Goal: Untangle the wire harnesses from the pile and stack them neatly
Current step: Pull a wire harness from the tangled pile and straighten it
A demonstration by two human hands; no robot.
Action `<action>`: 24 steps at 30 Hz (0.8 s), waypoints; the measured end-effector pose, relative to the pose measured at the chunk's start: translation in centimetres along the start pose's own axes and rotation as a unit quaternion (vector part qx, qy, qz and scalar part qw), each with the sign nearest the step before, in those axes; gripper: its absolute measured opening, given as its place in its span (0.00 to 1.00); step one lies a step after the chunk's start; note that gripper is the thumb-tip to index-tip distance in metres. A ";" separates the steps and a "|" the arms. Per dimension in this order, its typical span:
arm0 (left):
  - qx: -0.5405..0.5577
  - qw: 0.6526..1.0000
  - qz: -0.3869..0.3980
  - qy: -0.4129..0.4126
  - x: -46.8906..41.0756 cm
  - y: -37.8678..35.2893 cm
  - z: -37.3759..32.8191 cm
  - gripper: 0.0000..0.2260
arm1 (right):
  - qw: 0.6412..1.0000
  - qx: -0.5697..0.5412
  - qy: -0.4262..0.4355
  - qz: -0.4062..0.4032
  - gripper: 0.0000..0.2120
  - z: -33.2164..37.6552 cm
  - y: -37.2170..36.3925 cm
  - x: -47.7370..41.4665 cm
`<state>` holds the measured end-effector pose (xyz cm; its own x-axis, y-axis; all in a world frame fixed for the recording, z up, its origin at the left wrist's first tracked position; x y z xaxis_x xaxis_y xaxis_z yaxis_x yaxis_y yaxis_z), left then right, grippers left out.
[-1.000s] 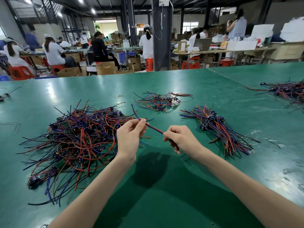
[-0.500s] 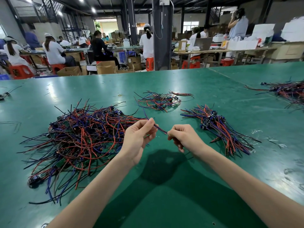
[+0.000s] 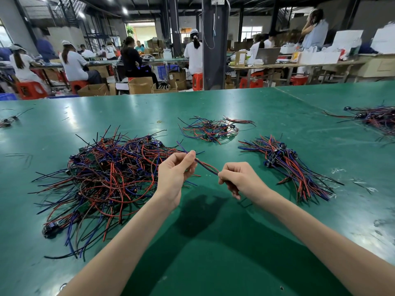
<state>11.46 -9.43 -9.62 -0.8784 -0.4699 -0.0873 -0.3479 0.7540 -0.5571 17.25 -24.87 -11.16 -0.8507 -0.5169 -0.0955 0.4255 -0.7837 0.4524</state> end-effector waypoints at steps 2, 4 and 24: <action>-0.010 1.000 -0.001 -0.005 0.0 0.2 -0.1 0.07 | 1.000 -0.003 0.004 0.005 0.08 0.1 -0.1 0.1; -0.012 1.000 -0.003 -0.004 0.0 0.3 0.0 0.08 | 1.000 -0.002 0.007 0.009 0.08 0.1 -0.3 0.1; -0.007 0.998 -0.033 -0.047 -0.4 0.6 -1.5 0.07 | 1.000 0.027 0.006 -0.015 0.15 0.1 0.6 0.0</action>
<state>11.06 -8.12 -8.72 -0.8185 -0.5600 -0.1284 -0.4099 0.7257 -0.5525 17.45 -25.31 -10.81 -0.8587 -0.4983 -0.1199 0.3830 -0.7793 0.4960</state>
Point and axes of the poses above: each hand's wrist, its own x-axis away from the middle knuckle, its own y-axis out of the back of the hand, z = x × y, the point moved 8 cm from there along -x, towards the middle knuckle, and after that the axes turned 12 degrees about x, right-handed, at the moved point
